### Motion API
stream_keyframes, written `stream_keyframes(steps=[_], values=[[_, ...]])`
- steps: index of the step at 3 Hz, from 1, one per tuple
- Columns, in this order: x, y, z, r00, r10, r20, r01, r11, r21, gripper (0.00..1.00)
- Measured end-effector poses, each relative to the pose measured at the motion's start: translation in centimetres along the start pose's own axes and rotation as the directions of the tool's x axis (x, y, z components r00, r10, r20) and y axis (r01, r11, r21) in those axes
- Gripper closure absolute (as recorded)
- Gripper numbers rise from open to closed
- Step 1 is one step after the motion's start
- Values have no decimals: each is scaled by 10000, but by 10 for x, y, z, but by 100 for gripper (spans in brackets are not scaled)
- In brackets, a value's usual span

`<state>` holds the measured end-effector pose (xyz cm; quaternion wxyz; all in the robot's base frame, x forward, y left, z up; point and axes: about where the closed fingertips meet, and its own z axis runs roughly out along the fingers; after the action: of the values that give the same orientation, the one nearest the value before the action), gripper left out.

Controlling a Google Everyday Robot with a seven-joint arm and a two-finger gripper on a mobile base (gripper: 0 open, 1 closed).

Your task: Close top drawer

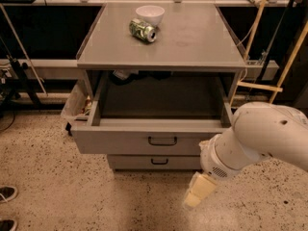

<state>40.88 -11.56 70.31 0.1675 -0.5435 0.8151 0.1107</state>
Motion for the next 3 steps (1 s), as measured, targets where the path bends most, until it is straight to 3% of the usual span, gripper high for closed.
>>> stream_keyframes(steps=[1,2,3], values=[[0,0,0,10000,-3,-3,3,10000,-7,0],[-4,-29,23,9993,45,-365,-57,9994,-343,0],[-4,-76,47,9959,218,-874,-271,9978,-599,0]])
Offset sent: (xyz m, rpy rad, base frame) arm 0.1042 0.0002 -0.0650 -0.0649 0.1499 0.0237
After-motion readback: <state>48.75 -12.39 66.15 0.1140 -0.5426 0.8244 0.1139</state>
